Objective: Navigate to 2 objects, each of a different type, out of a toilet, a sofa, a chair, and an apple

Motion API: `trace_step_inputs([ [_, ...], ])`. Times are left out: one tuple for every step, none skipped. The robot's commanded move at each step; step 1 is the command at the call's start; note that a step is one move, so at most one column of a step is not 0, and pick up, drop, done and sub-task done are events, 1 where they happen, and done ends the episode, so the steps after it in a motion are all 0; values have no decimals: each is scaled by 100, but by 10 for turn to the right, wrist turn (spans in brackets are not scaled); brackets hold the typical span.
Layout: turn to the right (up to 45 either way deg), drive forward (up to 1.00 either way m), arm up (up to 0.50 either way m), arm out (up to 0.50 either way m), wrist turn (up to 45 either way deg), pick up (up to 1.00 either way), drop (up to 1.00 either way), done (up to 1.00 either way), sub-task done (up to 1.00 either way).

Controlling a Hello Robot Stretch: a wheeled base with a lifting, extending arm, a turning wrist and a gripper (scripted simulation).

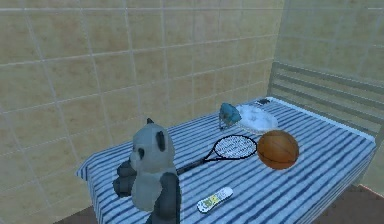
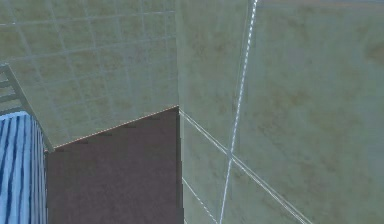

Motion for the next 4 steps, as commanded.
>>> trace_step_inputs([
  [450,0,0,0,0,0,0,0,0],
  [180,0,0,0,0,0,0,0,0],
  [0,45,0,0,0,0,0,0,0],
  [330,0,0,0,0,0,0,0,0],
])
